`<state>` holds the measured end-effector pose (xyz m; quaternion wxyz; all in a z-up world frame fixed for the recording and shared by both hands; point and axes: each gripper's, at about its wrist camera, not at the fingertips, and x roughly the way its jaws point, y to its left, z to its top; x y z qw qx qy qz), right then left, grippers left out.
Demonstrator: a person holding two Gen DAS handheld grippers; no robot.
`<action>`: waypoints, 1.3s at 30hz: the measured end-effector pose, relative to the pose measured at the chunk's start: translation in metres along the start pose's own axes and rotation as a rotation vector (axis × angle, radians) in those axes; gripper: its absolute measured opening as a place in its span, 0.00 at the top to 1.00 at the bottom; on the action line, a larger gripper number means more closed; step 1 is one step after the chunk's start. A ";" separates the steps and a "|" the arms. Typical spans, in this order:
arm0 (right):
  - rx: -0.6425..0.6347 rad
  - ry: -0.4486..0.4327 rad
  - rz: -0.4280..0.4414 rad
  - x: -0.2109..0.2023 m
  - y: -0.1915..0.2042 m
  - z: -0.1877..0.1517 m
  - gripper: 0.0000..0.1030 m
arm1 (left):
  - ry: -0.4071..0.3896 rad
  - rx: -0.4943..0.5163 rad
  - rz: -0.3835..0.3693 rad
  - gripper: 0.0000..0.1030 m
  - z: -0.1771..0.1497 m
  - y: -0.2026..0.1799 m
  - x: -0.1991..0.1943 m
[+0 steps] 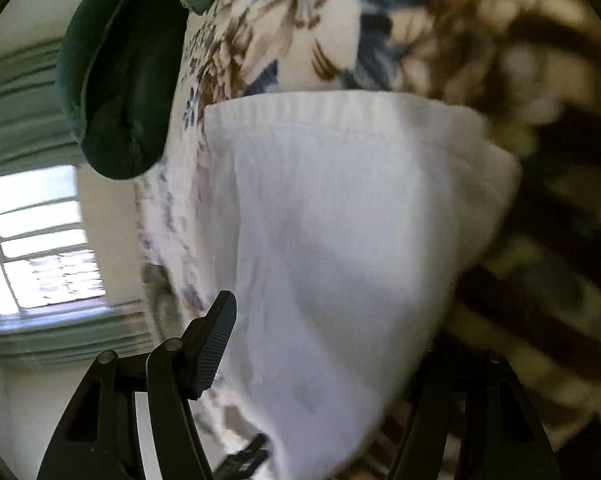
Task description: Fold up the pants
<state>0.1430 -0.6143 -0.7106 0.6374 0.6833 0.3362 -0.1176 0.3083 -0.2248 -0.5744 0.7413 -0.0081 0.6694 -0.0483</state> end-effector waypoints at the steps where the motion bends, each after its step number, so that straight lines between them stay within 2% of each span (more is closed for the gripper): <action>1: 0.002 0.007 0.039 0.005 -0.001 0.005 0.33 | -0.001 0.001 -0.003 0.03 0.001 0.000 0.001; 3: -0.004 0.013 0.090 0.012 0.001 0.007 0.35 | 0.001 0.004 -0.008 0.00 0.003 -0.001 0.004; 4: -0.011 0.012 0.116 0.015 0.002 0.010 0.44 | 0.002 0.009 -0.002 0.00 0.002 -0.003 0.008; 5: -0.017 0.014 0.135 0.018 0.003 0.013 0.60 | 0.000 0.014 0.005 0.00 0.003 -0.003 0.010; 6: -0.028 0.008 0.132 0.021 0.005 0.016 0.66 | -0.004 0.016 0.014 0.00 0.004 -0.003 0.013; 8: -0.061 -0.011 0.093 0.025 0.010 0.020 0.94 | -0.018 0.016 0.026 0.00 0.002 -0.001 0.016; 9: -0.082 -0.040 0.043 0.022 0.012 0.022 0.94 | -0.023 0.010 0.026 0.00 0.003 -0.001 0.018; 13: -0.084 -0.073 -0.027 0.012 0.015 0.025 0.94 | -0.002 -0.015 0.032 0.00 0.003 -0.002 0.019; 15: -0.129 -0.077 -0.060 0.004 0.027 0.021 0.94 | 0.003 -0.018 0.040 0.00 0.005 -0.004 0.012; 21: -0.350 -0.087 -0.079 -0.010 0.120 -0.013 0.94 | -0.058 -0.073 0.043 0.00 0.006 0.011 -0.037; 24: -0.467 -0.093 -0.086 -0.015 0.163 -0.052 0.94 | -0.101 -0.112 0.017 0.00 0.007 0.029 -0.068; 29: -0.691 -0.055 -0.132 0.011 0.222 -0.136 0.94 | -0.164 -0.205 -0.017 0.00 0.007 0.082 -0.112; 33: -0.825 0.030 -0.195 0.054 0.237 -0.206 0.94 | -0.189 -0.280 -0.011 0.00 0.001 0.140 -0.134; 36: -0.902 0.124 -0.255 0.108 0.232 -0.261 0.94 | -0.193 -0.340 0.014 0.00 -0.013 0.193 -0.146; 39: -0.985 0.192 -0.331 0.160 0.221 -0.309 0.94 | -0.172 -0.389 0.036 0.00 -0.027 0.235 -0.140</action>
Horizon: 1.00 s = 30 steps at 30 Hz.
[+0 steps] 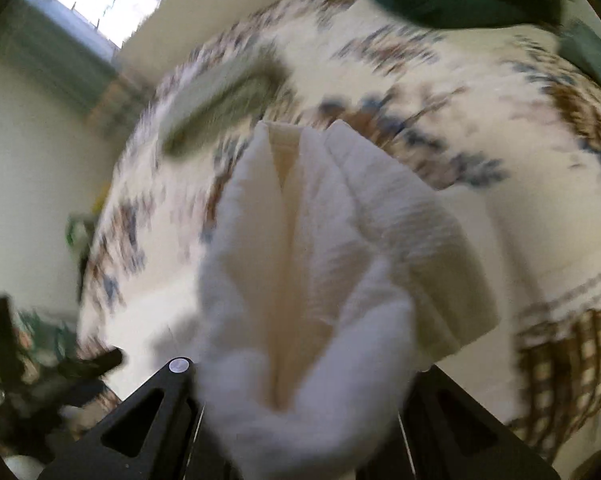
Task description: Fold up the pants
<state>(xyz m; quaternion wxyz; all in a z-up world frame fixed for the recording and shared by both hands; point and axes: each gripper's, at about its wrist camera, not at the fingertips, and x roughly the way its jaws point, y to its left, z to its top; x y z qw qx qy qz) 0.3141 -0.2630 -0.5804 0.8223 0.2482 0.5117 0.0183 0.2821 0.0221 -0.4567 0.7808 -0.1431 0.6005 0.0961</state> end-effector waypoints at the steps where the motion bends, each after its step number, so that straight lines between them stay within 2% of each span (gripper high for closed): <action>1: -0.028 0.040 -0.025 0.023 0.014 -0.009 0.94 | 0.013 -0.018 0.012 0.00 0.000 0.016 0.006; 3: -0.081 0.113 -0.084 0.055 0.043 -0.027 0.88 | 0.029 -0.047 0.027 0.00 -0.001 0.039 0.011; 4: -0.086 0.186 -0.136 0.080 0.052 -0.035 0.78 | 0.036 -0.059 0.030 0.00 -0.001 0.048 0.014; 5: -0.062 0.261 -0.144 0.098 0.057 -0.041 0.63 | 0.042 -0.075 0.033 0.00 -0.002 0.058 0.016; 6: -0.036 0.305 -0.115 0.106 0.064 -0.045 0.56 | 0.044 -0.092 0.036 0.00 -0.002 0.066 0.018; 7: -0.005 0.347 -0.049 0.113 0.070 -0.049 0.44 | 0.045 -0.106 0.032 0.00 -0.002 0.072 0.018; 8: -0.002 0.365 0.005 0.115 0.075 -0.050 0.40 | 0.049 -0.119 0.024 0.00 0.000 0.077 0.020; 10: 0.003 0.434 0.170 0.114 0.085 -0.052 0.40 | 0.050 -0.131 0.004 0.00 0.006 0.078 0.021; 11: 0.046 0.459 0.230 0.110 0.080 -0.050 0.39 | 0.050 -0.130 -0.007 0.00 0.008 0.077 0.021; 13: 0.117 0.440 0.248 0.093 0.062 -0.044 0.37 | 0.050 -0.105 -0.044 0.00 0.016 0.065 0.022; 16: 0.164 0.359 0.125 0.058 0.019 -0.028 0.35 | 0.056 -0.030 -0.090 0.00 0.025 0.031 0.030; 20: 0.222 0.316 -0.089 0.028 -0.048 -0.013 0.35 | 0.105 0.131 -0.104 0.00 0.026 -0.035 0.060; 22: 0.253 0.317 -0.142 0.024 -0.076 -0.008 0.35 | 0.118 0.190 -0.110 0.00 0.024 -0.062 0.073; 23: 0.274 0.319 -0.146 0.021 -0.087 -0.007 0.35 | 0.116 0.217 -0.082 0.00 0.023 -0.073 0.082; 26: 0.259 0.355 -0.222 0.029 -0.102 -0.014 0.35 | 0.147 0.240 0.017 0.00 0.023 -0.080 0.109; 28: 0.254 0.386 -0.276 0.042 -0.110 -0.026 0.36 | 0.181 0.227 0.025 0.00 0.025 -0.075 0.123; 30: 0.239 0.408 -0.377 0.047 -0.122 -0.037 0.47 | 0.205 0.230 0.024 0.00 0.027 -0.072 0.130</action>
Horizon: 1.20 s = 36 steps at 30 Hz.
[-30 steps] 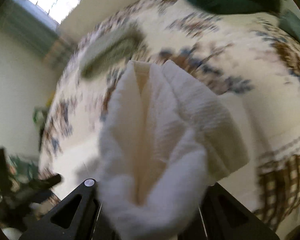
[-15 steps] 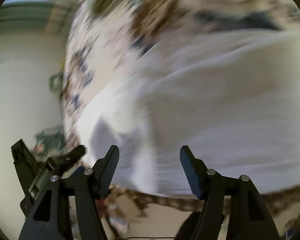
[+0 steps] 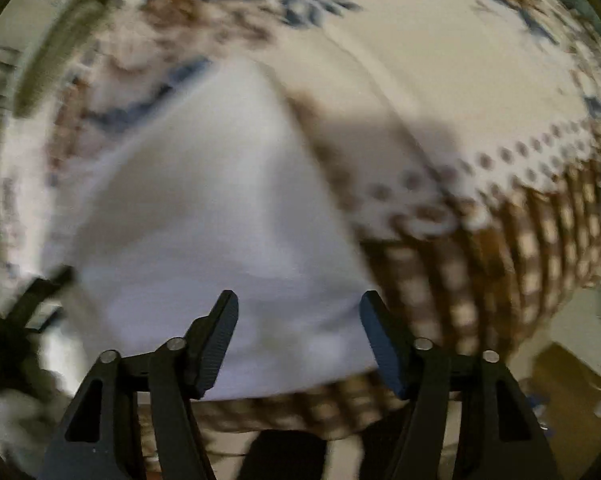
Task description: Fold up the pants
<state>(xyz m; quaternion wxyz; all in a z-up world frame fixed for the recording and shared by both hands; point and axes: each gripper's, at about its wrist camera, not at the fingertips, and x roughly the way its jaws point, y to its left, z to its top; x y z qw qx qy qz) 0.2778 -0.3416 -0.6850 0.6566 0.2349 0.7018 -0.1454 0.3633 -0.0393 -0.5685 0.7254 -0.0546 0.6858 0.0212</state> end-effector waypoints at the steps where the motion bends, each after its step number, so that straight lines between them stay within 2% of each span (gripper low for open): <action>1: 0.008 0.008 -0.019 0.006 -0.005 -0.005 0.52 | 0.005 -0.001 0.002 0.00 0.001 0.000 0.001; 5: 0.017 0.059 -0.006 0.026 -0.021 -0.014 0.53 | 0.003 -0.001 0.015 0.00 0.003 0.000 0.004; 8: 0.018 0.071 -0.006 0.023 -0.027 -0.011 0.51 | -0.011 -0.005 0.004 0.00 -0.003 0.000 -0.003; 12: -0.008 0.041 0.009 -0.004 -0.025 -0.004 0.49 | -0.059 -0.094 -0.087 0.00 -0.025 0.020 -0.040; 14: -0.028 0.024 0.005 -0.016 -0.020 -0.002 0.49 | -0.101 -0.146 -0.095 0.00 -0.041 0.041 -0.063; 17: -0.049 0.043 -0.010 -0.022 -0.015 -0.007 0.49 | -0.142 -0.264 -0.085 0.00 -0.070 0.088 -0.088; 19: -0.058 0.063 0.002 -0.015 -0.007 -0.009 0.49 | -0.145 -0.376 -0.124 0.00 -0.087 0.132 -0.091; 21: -0.077 0.083 0.034 -0.005 0.006 -0.007 0.49 | -0.150 -0.458 -0.148 0.00 -0.097 0.166 -0.086; 23: -0.095 0.052 0.091 -0.002 0.022 -0.008 0.49 | -0.167 -0.549 -0.157 0.00 -0.104 0.198 -0.075; 26: -0.145 0.009 0.130 0.003 0.048 0.000 0.49 | -0.200 -0.697 -0.194 0.00 -0.105 0.236 -0.058; 30: -0.227 -0.022 0.119 0.007 0.099 0.009 0.49 | -0.222 -0.932 -0.311 0.00 -0.116 0.290 -0.027; 33: -0.270 -0.028 0.098 0.011 0.130 0.008 0.49 | -0.242 -1.060 -0.374 0.10 -0.119 0.308 -0.008; 35: -0.277 -0.022 0.093 0.013 0.154 0.004 0.49 | -0.250 -1.040 -0.356 0.20 -0.112 0.304 -0.009; 36: -0.277 -0.024 0.087 0.017 0.162 0.003 0.49 | -0.275 -0.996 -0.333 0.42 -0.108 0.298 -0.015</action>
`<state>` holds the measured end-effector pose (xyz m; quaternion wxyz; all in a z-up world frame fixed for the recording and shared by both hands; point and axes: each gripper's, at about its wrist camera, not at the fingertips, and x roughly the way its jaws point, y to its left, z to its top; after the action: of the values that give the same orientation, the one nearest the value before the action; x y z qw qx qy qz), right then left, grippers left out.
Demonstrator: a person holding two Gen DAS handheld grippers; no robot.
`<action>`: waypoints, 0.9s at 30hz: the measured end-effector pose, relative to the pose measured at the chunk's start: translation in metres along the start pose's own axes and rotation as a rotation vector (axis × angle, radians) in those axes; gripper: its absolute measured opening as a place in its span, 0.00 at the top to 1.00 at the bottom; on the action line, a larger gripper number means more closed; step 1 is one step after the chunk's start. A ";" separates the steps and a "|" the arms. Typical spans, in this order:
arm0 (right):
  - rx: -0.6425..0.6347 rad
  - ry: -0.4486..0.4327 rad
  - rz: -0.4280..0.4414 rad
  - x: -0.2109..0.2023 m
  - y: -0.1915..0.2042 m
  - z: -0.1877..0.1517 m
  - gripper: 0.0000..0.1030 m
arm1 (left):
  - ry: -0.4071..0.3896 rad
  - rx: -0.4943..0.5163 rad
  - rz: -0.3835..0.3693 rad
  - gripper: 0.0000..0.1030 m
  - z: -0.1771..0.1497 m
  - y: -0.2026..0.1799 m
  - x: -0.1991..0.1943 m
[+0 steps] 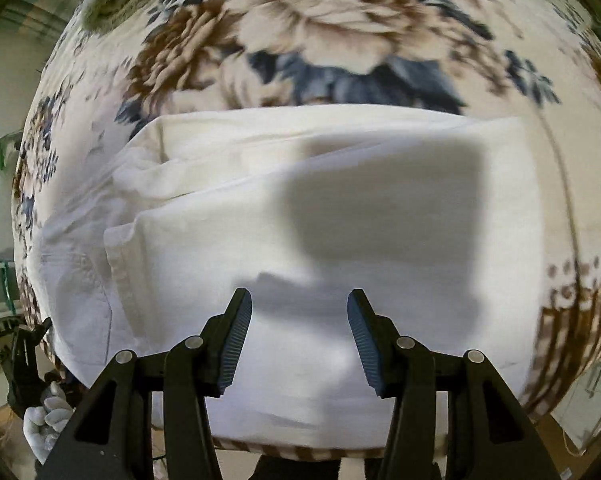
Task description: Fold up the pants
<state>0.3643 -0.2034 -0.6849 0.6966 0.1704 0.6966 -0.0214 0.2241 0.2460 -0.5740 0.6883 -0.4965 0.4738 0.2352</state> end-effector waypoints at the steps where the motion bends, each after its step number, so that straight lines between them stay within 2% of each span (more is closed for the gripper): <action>1: 0.000 -0.005 -0.009 0.005 0.010 0.002 0.49 | -0.022 0.062 0.008 0.52 -0.004 -0.011 -0.005; 3: -0.009 -0.038 -0.019 0.006 0.022 0.000 0.49 | -0.048 0.113 0.021 0.59 -0.009 -0.019 -0.013; 5: -0.023 -0.050 -0.050 0.009 0.033 -0.002 0.49 | -0.061 0.107 -0.015 0.60 -0.009 -0.013 -0.019; 8: -0.035 -0.045 -0.061 0.018 0.046 0.002 0.49 | -0.034 0.067 -0.089 0.49 -0.004 0.003 -0.006; 10: -0.044 -0.047 -0.066 0.018 0.049 0.001 0.49 | -0.015 0.000 -0.176 0.33 0.005 0.014 0.011; 12: -0.059 -0.058 -0.075 0.019 0.053 0.003 0.49 | -0.014 -0.020 -0.203 0.29 0.007 0.012 0.019; 14: -0.070 -0.075 -0.075 0.018 0.055 0.004 0.49 | -0.026 0.001 -0.187 0.29 0.008 0.002 0.017; 19: -0.064 -0.094 -0.060 0.018 0.050 0.000 0.49 | -0.090 0.044 -0.155 0.73 0.003 -0.007 -0.007; 22: -0.057 -0.100 -0.040 0.013 0.042 -0.005 0.49 | -0.122 0.063 -0.171 0.78 -0.002 -0.009 -0.025; 27: -0.053 -0.102 0.011 0.001 0.015 -0.017 0.49 | -0.184 0.109 -0.168 0.79 -0.011 -0.027 -0.055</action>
<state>0.3522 -0.1844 -0.6825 0.7355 0.1547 0.6595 -0.0077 0.2171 0.2335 -0.5138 0.7721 -0.4727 0.3773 0.1954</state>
